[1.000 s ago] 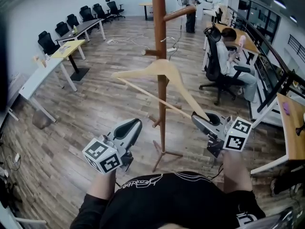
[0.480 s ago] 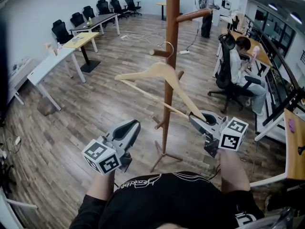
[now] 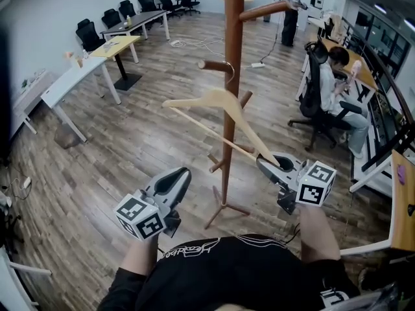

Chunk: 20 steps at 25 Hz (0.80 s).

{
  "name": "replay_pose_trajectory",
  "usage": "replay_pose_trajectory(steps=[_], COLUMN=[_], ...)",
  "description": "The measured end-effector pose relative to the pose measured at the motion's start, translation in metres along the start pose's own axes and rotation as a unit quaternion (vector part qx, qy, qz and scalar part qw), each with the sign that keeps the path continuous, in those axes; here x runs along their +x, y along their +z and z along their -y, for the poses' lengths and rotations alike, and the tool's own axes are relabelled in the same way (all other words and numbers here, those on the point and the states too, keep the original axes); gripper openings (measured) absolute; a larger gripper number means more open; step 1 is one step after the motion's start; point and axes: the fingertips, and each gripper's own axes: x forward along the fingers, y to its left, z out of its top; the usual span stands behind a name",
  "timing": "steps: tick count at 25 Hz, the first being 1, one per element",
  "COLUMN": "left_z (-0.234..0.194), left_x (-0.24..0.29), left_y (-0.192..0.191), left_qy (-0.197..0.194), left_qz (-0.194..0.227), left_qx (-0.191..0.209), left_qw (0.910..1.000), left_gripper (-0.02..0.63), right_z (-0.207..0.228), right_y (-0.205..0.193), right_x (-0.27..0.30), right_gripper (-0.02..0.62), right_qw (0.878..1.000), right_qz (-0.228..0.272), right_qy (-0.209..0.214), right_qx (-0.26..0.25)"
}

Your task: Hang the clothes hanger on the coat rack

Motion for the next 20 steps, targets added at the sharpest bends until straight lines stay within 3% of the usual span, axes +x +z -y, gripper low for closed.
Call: replay_pose_trajectory(steps=[9,14,20], left_z=[0.0,0.007,0.024], left_x=[-0.002,-0.012,-0.05], left_y=[-0.025,-0.026,-0.028], left_qy=[0.006,0.0,-0.004], left_qz=[-0.017,-0.026,-0.018], left_qx=[-0.021,-0.017,-0.026], left_qw=[0.9996,0.9995,0.9995], left_gripper=[0.032,0.032,0.032], right_z=[0.002,0.009,-0.005], right_y=[0.001,0.008,-0.007], right_x=[-0.009,-0.03,-0.071], right_gripper=[0.084,0.236,0.256], right_qw=[0.999,0.995,0.985], right_qz=[0.037,0.071,0.073], right_qy=[-0.005,-0.06,-0.151], right_qx=[-0.022,-0.038,-0.037])
